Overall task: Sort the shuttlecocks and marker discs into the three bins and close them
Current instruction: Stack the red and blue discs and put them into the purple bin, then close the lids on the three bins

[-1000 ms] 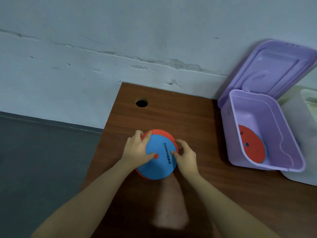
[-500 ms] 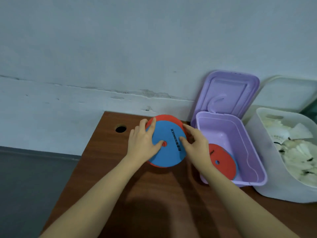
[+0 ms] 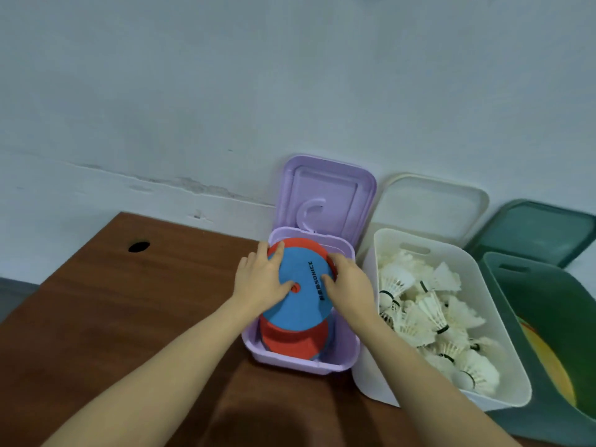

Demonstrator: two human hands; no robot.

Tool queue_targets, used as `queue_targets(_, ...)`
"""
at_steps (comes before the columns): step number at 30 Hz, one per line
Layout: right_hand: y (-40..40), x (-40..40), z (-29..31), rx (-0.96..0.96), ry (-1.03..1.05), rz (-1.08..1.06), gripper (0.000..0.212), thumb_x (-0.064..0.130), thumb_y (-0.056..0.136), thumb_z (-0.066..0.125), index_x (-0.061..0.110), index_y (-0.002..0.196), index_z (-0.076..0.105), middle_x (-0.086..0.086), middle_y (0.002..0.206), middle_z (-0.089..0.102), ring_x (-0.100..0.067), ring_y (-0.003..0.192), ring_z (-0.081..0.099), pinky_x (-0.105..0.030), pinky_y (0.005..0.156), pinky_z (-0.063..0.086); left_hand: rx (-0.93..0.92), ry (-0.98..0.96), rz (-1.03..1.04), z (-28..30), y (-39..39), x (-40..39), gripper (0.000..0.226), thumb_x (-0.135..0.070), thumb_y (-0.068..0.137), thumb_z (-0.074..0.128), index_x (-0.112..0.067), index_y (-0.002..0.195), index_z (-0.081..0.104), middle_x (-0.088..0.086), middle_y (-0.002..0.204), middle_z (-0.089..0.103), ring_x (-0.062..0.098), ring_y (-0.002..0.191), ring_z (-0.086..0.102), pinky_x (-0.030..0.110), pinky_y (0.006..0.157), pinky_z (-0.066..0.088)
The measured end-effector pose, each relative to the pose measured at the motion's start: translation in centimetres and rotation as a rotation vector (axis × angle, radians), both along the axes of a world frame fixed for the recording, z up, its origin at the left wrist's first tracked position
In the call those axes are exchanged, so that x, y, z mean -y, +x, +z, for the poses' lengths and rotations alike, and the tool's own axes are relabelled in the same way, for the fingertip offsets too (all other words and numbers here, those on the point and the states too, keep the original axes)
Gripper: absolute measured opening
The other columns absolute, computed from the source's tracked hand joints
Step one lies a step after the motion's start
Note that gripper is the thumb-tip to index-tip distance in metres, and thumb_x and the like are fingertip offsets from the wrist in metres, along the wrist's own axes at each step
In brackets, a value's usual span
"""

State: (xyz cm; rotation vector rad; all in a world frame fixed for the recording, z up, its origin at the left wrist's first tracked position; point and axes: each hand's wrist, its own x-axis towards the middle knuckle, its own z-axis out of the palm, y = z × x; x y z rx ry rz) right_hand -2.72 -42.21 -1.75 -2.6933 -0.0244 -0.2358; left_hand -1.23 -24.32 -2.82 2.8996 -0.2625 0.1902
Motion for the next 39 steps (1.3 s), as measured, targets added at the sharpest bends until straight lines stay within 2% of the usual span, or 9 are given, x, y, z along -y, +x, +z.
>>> queue_targets(4, -0.3, 1.2, -1.1, -0.149, -0.239, 0.067, 0.033, 0.034, 0.092, 0.048, 0.017, 0.120, 0.053, -0.006, 0.116, 0.058, -0.030, 0.109, 0.054, -0.038, 0.089, 0.038, -0.137, 0.148, -0.040, -2.3, -1.1, 1.1, 0.081, -0.062, 0.082, 0.049, -0.024, 0.147, 0.018, 0.010, 0.142, 0.029, 0.033, 0.118, 0.040, 0.040, 0.095, 0.034)
queue_targets(8, 0.7, 1.9, -1.6, -0.107, -0.158, 0.106, 0.046, 0.038, 0.094, 0.046, 0.018, 0.135, 0.045, -0.008, 0.128, 0.050, -0.030, 0.119, 0.046, -0.039, 0.094, 0.039, -0.112, 0.082, -0.061, -2.2, -0.9, 0.1, 0.068, -0.054, 0.088, 0.041, -0.020, 0.146, 0.026, 0.013, 0.148, 0.029, 0.032, 0.132, 0.029, 0.039, 0.103, 0.028)
queue_targets(13, 4.1, 2.1, 0.9, 0.056, -0.069, 0.144, 0.045, 0.030, 0.090, 0.055, 0.011, 0.131, 0.050, -0.014, 0.124, 0.053, -0.035, 0.114, 0.049, -0.043, 0.092, 0.043, 0.003, 0.013, -0.101, 1.1, 2.6, -0.4, 0.067, -0.050, 0.080, 0.037, -0.009, 0.132, 0.049, 0.018, 0.128, 0.052, 0.037, 0.115, 0.049, 0.042, 0.090, 0.041)
queue_targets(19, 11.2, 3.6, 6.3, 0.232, -0.033, 0.029, 0.050, 0.024, 0.087, 0.061, 0.005, 0.131, 0.049, -0.021, 0.128, 0.049, -0.040, 0.114, 0.050, -0.047, 0.093, 0.042, 0.103, -0.027, -0.088, 6.2, 9.7, 0.4, 0.061, -0.042, 0.088, 0.046, -0.009, 0.138, 0.037, 0.016, 0.131, 0.044, 0.036, 0.114, 0.045, 0.041, 0.091, 0.037)
queue_targets(23, 14.0, 4.4, 6.8, 0.206, -0.115, -0.109, 0.067, 0.033, 0.089, 0.057, 0.013, 0.146, 0.026, -0.019, 0.151, 0.022, -0.037, 0.133, 0.029, -0.044, 0.105, 0.028, 0.062, -0.039, -0.044, 7.5, 14.3, 1.8, 0.080, -0.047, 0.089, 0.048, -0.011, 0.148, 0.007, 0.019, 0.148, 0.020, 0.039, 0.123, 0.038, 0.043, 0.098, 0.034)
queue_targets(28, 14.7, 3.9, 4.5, 0.145, -0.075, -0.194, 0.081, 0.041, 0.089, 0.053, 0.022, 0.149, 0.001, -0.013, 0.156, -0.002, -0.036, 0.139, 0.016, -0.045, 0.110, 0.019, 0.036, -0.169, -0.042, 6.3, 16.4, 2.7, 0.092, -0.051, 0.088, 0.050, -0.009, 0.147, -0.007, 0.021, 0.152, 0.006, 0.041, 0.124, 0.040, 0.044, 0.097, 0.036)
queue_targets(31, 14.8, 3.5, 4.2, 0.167, -0.005, -0.239, 0.081, 0.040, 0.090, 0.053, 0.023, 0.149, 0.000, -0.012, 0.156, 0.000, -0.035, 0.140, 0.015, -0.047, 0.108, 0.021, 0.050, -0.315, -0.078, 5.9, 16.2, 2.8, 0.092, -0.048, 0.088, 0.053, -0.013, 0.148, -0.008, 0.019, 0.151, 0.007, 0.044, 0.112, 0.049, 0.044, 0.091, 0.042)
queue_targets(36, 14.4, 2.8, 5.3, 0.204, 0.075, -0.249, 0.073, 0.033, 0.090, 0.055, 0.019, 0.149, 0.013, -0.017, 0.150, 0.017, -0.041, 0.129, 0.031, -0.049, 0.103, 0.028, 0.048, -0.406, -0.084, 6.4, 15.8, 2.4, 0.089, -0.047, 0.087, 0.055, -0.017, 0.149, -0.002, 0.018, 0.144, 0.014, 0.044, 0.111, 0.049, 0.044, 0.095, 0.043)
queue_targets(39, 13.3, 2.8, 6.3, 0.270, 0.095, -0.248, 0.069, 0.028, 0.090, 0.055, 0.019, 0.148, 0.018, -0.018, 0.149, 0.020, -0.040, 0.127, 0.033, -0.049, 0.101, 0.027, 0.070, -0.449, -0.095, 7.3, 14.8, 2.0, 0.087, -0.046, 0.087, 0.055, -0.019, 0.149, 0.000, 0.017, 0.142, 0.015, 0.042, 0.105, 0.053, 0.043, 0.092, 0.045)
